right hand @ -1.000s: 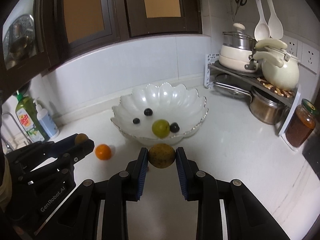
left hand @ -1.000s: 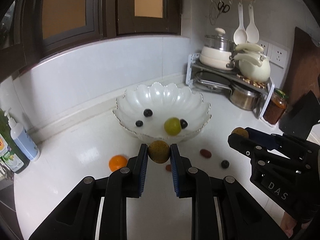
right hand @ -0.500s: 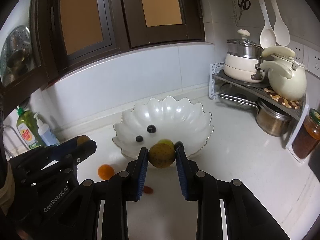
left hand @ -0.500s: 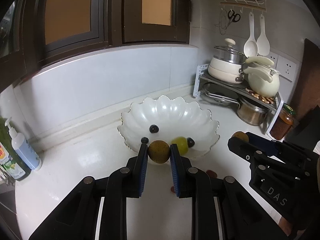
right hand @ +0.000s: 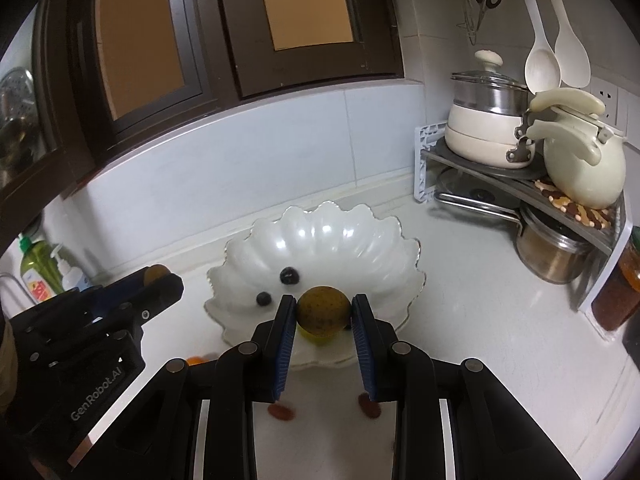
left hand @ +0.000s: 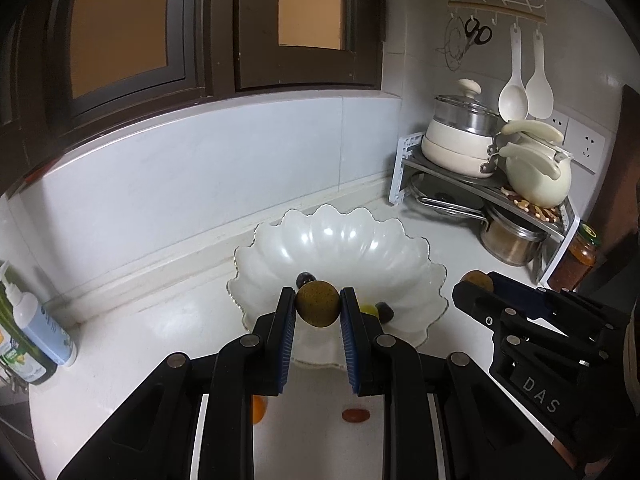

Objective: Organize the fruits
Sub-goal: 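Carry the small yellow fruits in both tools over the white bowl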

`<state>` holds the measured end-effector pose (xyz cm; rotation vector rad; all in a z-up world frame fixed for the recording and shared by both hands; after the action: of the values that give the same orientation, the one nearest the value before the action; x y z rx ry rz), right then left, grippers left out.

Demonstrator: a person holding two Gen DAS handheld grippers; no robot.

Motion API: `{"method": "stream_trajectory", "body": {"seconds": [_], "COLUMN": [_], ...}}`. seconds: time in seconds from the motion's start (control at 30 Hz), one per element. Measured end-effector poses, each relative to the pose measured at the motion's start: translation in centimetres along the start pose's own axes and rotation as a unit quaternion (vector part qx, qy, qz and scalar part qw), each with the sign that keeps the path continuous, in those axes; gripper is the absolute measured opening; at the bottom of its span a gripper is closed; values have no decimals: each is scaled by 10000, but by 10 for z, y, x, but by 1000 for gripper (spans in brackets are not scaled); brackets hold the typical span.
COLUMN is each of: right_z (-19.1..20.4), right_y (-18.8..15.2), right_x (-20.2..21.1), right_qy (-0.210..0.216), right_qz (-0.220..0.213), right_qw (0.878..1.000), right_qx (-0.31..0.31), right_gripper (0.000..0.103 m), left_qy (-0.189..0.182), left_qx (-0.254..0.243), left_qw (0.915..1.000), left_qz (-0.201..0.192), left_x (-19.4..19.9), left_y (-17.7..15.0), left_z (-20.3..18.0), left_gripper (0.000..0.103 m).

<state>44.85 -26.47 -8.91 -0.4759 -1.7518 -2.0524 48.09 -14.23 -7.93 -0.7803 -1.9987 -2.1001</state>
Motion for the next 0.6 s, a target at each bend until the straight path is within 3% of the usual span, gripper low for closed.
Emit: {"method": "stream_trajectory", "body": {"seconds": [0.4, 0.6], "right_z": [-9, -13], "right_y": [24, 25], "right_x": [-32, -57], "right_qy": [-120, -94], "right_qz": [63, 306], "right_qw": [9998, 9995], "right_qx": [120, 73], "right_gripper": [30, 30], "left_qy": [-103, -99], "left_qx": [26, 42], "left_qw": [9995, 9987], "left_qz": [296, 504], "left_x": [-44, -69], "left_y": [14, 14], "left_z": [-2, 0], "left_gripper": [23, 23]}}
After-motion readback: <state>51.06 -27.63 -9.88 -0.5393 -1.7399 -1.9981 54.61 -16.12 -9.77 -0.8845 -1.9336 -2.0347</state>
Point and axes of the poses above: each gripper's, at about its wrist camera, not at the fingertips, and x roughly against the way its jaws point, z to its left, y to its top, the point moved 10 cm from there along -x, roughly the way its jaws point, and after that the axes turned 9 degrees about -z, right-handed, at the moved point
